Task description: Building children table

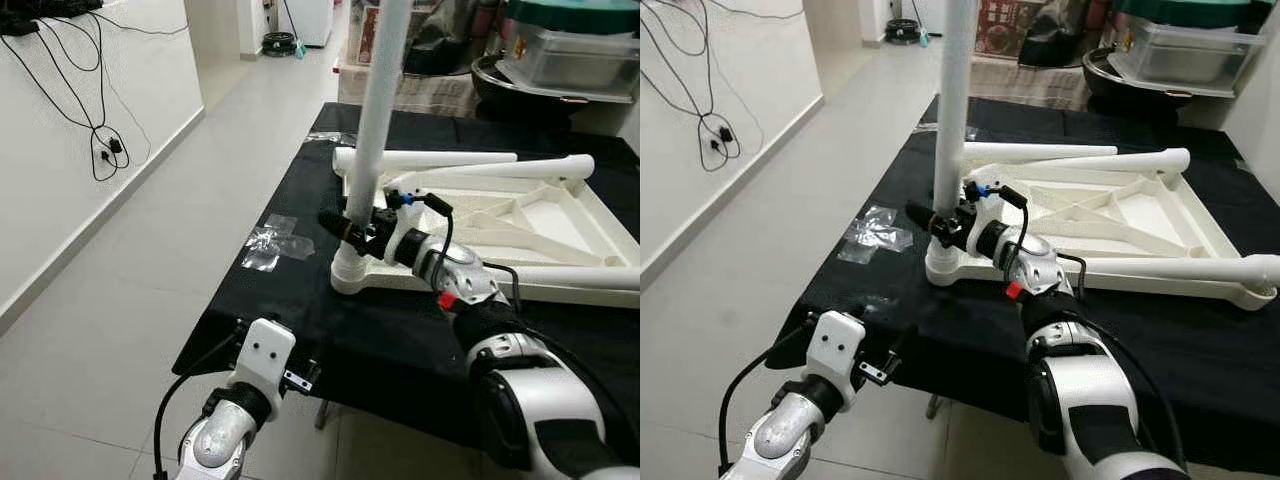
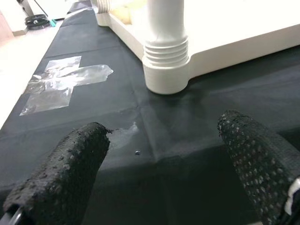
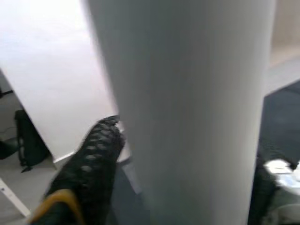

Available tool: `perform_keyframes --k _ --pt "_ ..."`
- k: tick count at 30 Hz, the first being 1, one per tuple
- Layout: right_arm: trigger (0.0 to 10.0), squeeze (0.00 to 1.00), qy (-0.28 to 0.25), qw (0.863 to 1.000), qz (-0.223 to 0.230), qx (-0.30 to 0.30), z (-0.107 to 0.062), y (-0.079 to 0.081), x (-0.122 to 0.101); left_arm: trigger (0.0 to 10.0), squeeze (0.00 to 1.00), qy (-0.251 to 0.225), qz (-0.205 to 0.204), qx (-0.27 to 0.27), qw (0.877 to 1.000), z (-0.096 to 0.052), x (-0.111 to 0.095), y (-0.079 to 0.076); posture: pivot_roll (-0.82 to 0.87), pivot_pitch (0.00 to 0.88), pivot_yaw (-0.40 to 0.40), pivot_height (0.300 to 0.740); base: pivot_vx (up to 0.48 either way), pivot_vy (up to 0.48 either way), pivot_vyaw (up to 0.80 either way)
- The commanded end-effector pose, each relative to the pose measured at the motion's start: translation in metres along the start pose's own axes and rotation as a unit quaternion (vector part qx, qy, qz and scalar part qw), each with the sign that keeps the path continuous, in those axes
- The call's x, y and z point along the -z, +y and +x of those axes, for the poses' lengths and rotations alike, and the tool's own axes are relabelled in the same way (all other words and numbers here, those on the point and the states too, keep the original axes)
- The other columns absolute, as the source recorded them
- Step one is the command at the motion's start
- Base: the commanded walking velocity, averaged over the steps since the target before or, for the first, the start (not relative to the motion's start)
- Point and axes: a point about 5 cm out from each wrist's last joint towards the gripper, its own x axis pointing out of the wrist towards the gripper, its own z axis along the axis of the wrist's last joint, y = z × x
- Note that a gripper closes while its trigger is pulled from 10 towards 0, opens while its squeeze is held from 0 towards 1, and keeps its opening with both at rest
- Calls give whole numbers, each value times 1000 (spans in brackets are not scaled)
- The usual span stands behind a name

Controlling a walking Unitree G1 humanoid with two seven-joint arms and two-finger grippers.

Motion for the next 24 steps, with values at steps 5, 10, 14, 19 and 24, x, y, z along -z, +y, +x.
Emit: perform_keyframes --k 5,10,14,19,24 --pt "0 0 -27 1000 -5 2 14 8 -6 10000 0 5 -3 3 1000 -1 3 -2 78 59 -71 740 0 0 0" --pt "0 0 -51 992 0 116 9 -2 -2 10000 0 6 -4 3 1000 0 3 -1 72 67 -70 740 0 0 0" --pt "0 0 -46 982 -24 180 4 -8 3 10000 0 6 -4 3 1000 0 3 -1 71 60 -69 740 0 0 0" --pt "0 0 -25 902 -55 428 -18 -10 25 10000 0 6 -4 6 1000 1 3 -2 61 66 -68 740 0 0 0" --pt "0 0 -23 843 -42 536 -25 7 33 10000 0 7 -3 7 1000 1 3 -2 60 70 -67 740 0 0 0"
